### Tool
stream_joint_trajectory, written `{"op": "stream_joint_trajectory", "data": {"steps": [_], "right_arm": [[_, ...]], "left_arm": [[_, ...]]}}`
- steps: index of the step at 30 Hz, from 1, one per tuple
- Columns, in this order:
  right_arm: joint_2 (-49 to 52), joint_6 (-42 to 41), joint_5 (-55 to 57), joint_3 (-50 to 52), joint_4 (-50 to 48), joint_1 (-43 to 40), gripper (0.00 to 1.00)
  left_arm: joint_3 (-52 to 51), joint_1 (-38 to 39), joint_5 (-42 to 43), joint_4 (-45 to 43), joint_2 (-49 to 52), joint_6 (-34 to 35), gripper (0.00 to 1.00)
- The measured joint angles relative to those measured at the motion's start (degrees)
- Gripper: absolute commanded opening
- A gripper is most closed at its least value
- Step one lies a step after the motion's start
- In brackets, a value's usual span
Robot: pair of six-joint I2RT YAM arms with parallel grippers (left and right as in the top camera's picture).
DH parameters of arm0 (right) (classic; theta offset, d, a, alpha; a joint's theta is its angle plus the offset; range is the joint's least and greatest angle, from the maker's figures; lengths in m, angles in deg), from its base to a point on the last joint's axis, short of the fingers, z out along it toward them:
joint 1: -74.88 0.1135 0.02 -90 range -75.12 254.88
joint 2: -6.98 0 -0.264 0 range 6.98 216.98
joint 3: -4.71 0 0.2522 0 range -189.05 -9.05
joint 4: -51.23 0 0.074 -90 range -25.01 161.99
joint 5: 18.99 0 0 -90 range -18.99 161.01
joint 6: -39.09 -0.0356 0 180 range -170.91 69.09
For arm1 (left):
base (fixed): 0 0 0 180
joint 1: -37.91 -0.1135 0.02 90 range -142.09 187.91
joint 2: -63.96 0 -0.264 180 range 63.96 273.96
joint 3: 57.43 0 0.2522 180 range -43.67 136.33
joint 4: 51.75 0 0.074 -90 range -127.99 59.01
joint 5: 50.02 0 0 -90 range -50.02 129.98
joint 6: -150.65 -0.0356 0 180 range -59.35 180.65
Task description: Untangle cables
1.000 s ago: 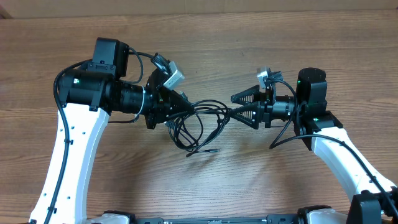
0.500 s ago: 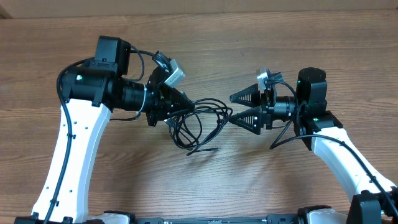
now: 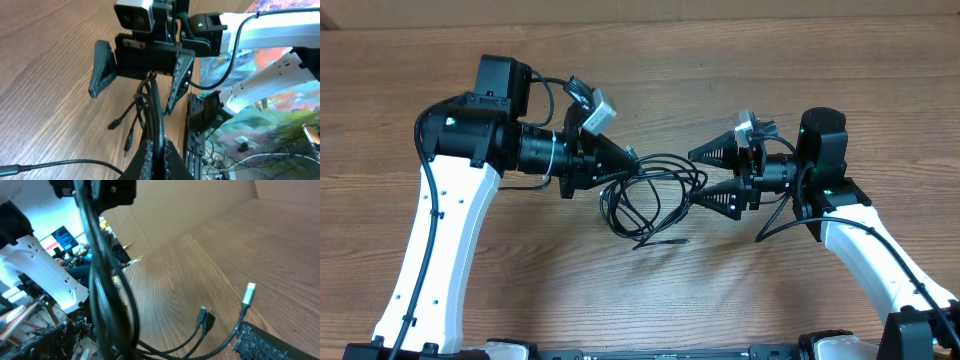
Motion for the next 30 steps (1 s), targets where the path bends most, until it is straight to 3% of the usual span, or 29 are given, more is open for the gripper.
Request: {"op": "stream_joint_trajectory", "data": {"steps": [4, 10, 14, 15, 16, 18, 21, 25, 27, 30], "right_arm": [[0.0, 0.7, -0.5, 0.0, -1.2, 1.3, 0.79], [0.0, 0.8, -1.2, -0.1, -2.4, 3.3, 0.26], [0.0, 0.9, -1.3, -0.2, -2.8, 4.0, 0.04], [0.0, 0.7, -1.4, -0.2, -2.8, 4.0, 0.04], [0.0, 0.7, -1.4, -0.2, -2.8, 4.0, 0.04], [0.0, 0.7, -1.4, -0.2, -2.7, 4.0, 0.04], [0.0, 0.7, -0.9, -0.2, -2.7, 4.0, 0.04], [0.0, 0.6, 0.2, -0.2, -2.7, 4.0, 0.04], [0.0, 0.6, 0.4, -0.2, -2.7, 3.8, 0.04], [0.0, 0.4, 0.5, -0.2, -2.7, 3.0, 0.04]], "left_arm": [[0.0, 0.0, 0.5, -1.7, 0.0, 1.2, 0.05], [0.0, 0.0, 0.6, -2.0, 0.0, 1.9, 0.05], [0.0, 0.0, 0.2, -2.0, 0.0, 2.0, 0.04], [0.0, 0.0, 0.1, -2.0, 0.0, 2.0, 0.05], [0.0, 0.0, -0.1, -2.0, 0.0, 2.0, 0.16], [0.0, 0.0, -0.6, -2.0, 0.0, 1.9, 0.52], [0.0, 0.0, -1.2, -1.6, 0.0, 2.3, 0.6], [0.0, 0.0, -2.8, -1.3, 0.0, 3.0, 0.9], [0.1, 0.0, -3.7, -1.3, 0.0, 3.3, 1.0], [0.1, 0.0, -4.9, -1.1, 0.0, 3.9, 1.0]]}}
